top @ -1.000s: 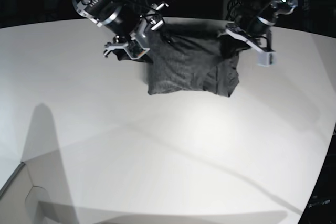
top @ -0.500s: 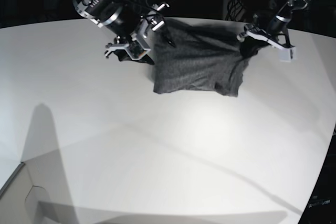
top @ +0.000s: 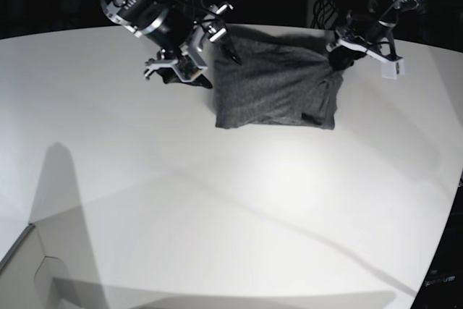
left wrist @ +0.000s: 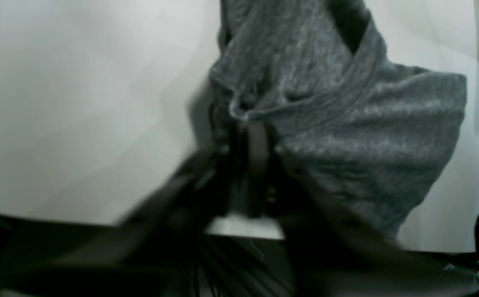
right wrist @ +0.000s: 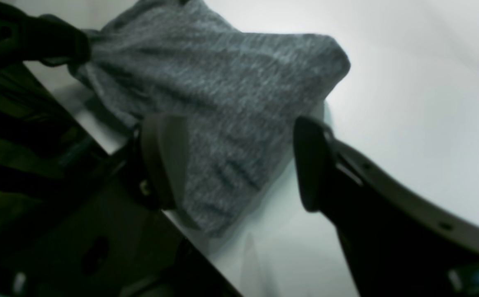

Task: Layout the t-shirt on the table in an organized manner, then fold the t-shirt properly
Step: 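Lift and fold the bundle edge with both grippers over itself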

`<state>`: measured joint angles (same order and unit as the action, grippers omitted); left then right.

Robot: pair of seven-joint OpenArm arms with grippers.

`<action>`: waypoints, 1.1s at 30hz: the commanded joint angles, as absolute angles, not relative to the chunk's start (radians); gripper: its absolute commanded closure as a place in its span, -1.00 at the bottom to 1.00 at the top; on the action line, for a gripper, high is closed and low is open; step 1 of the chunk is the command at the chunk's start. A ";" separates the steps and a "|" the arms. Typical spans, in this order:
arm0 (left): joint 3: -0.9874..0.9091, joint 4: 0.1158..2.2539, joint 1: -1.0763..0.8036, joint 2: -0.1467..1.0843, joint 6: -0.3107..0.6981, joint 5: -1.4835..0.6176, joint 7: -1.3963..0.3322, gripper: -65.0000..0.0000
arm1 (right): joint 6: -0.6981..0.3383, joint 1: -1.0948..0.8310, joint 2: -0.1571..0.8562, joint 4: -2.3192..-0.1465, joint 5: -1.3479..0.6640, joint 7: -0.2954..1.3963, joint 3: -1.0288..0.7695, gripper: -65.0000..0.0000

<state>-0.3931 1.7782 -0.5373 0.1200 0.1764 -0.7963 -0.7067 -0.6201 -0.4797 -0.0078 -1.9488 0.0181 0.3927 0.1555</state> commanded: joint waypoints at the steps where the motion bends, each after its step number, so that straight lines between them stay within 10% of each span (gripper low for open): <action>1: -0.398 1.802 -0.541 0.125 0.183 -0.809 -0.696 0.45 | -0.624 -0.479 -0.008 -1.965 -0.005 0.363 0.157 -0.26; 7: -0.400 1.928 -0.593 0.124 0.183 -0.811 -0.696 -0.12 | -0.624 -0.479 -0.008 -1.966 -0.005 0.363 0.156 -0.26; 33: -0.381 1.701 -0.303 0.186 0.182 -0.800 -0.848 -0.28 | -0.625 -0.475 -0.008 -1.968 -0.005 0.360 0.156 -0.26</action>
